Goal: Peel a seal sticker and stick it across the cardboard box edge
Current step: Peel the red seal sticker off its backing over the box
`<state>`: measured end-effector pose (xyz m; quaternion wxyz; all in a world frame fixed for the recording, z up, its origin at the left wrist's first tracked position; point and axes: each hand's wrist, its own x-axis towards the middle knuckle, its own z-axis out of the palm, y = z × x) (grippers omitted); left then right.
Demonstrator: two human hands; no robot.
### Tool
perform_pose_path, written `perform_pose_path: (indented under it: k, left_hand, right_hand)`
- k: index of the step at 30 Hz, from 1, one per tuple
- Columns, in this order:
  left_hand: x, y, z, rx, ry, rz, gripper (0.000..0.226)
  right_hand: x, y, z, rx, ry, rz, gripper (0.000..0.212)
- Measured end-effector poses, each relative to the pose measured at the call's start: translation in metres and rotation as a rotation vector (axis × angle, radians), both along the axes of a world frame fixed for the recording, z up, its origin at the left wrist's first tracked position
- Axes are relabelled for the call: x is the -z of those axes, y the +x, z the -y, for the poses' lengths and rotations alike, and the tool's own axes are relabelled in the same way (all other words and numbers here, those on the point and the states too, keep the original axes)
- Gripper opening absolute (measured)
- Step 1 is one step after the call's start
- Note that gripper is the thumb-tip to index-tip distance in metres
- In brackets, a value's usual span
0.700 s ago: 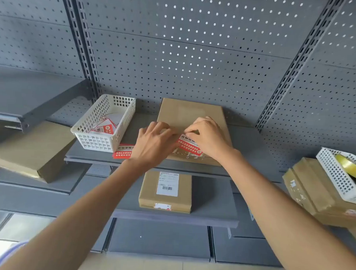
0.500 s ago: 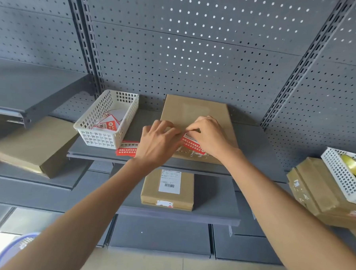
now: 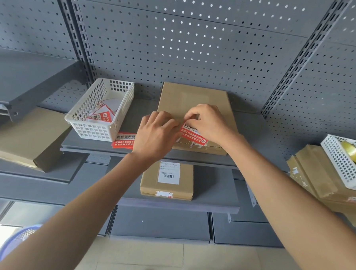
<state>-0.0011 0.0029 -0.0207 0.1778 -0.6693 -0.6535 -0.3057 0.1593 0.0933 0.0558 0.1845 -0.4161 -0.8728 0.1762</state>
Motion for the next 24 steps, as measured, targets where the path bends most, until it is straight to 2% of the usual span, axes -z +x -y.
perform_pose_path:
  k: [6, 13, 19, 24]
  left_hand:
    - [0.003, 0.000, 0.001, 0.014, 0.017, 0.034, 0.028]
    - [0.002, 0.004, 0.002, 0.016, 0.024, 0.083, 0.027]
    - [-0.012, 0.016, 0.001, -0.055, -0.056, 0.352, 0.033]
    - [-0.027, 0.026, -0.006, -0.134, -0.175, 0.527, 0.020]
  right_hand:
    - [0.000, -0.005, -0.005, -0.034, -0.037, 0.052, 0.009]
    - [0.005, -0.013, -0.010, -0.066, 0.025, 0.212, 0.012]
    - [0.008, -0.010, -0.005, -0.076, 0.068, 0.242, 0.018]
    - [0.007, -0.008, -0.002, -0.082, 0.047, 0.200, 0.017]
